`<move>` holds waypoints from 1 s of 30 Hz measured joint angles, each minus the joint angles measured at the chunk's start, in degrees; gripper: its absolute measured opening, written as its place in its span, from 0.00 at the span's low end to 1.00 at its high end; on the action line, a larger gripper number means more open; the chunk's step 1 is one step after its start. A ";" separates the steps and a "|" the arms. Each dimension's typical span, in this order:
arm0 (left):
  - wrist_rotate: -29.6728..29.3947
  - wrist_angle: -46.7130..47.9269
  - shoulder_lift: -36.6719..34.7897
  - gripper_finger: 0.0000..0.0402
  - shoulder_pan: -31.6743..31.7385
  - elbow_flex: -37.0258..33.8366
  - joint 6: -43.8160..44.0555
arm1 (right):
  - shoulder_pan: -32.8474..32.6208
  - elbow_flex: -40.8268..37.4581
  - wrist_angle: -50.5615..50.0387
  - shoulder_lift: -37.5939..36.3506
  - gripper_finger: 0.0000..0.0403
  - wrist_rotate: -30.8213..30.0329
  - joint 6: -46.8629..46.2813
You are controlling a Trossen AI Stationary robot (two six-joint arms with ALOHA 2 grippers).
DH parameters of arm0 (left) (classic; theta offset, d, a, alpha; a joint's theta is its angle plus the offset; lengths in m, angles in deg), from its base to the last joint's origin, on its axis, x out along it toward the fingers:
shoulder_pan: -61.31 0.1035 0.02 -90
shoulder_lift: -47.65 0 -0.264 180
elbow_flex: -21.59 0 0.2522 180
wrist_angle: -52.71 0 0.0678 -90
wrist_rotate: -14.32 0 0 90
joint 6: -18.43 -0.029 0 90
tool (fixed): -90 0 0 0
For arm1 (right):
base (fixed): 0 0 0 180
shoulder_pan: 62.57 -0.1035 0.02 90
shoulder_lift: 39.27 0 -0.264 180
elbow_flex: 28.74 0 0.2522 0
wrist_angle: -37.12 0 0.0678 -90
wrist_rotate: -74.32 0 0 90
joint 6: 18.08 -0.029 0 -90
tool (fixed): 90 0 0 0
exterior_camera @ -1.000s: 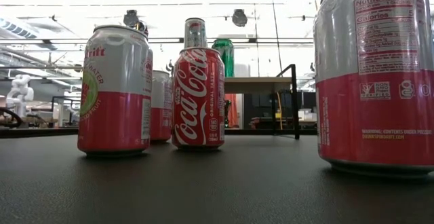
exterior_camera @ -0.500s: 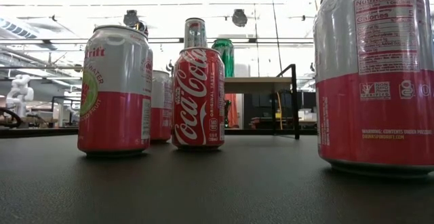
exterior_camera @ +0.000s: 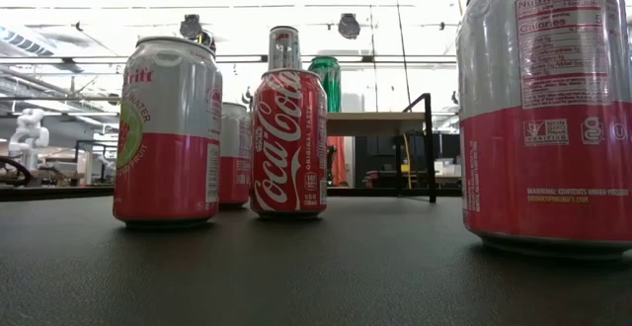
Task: Place canned beverage on shelf
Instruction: Put the green soda can aligned with the other green soda can on the shelf
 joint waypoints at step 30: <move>-2.85 1.56 0.09 0.73 -0.02 0.00 -0.06 | -1.99 -0.03 5.22 2.71 0.97 0.87 1.25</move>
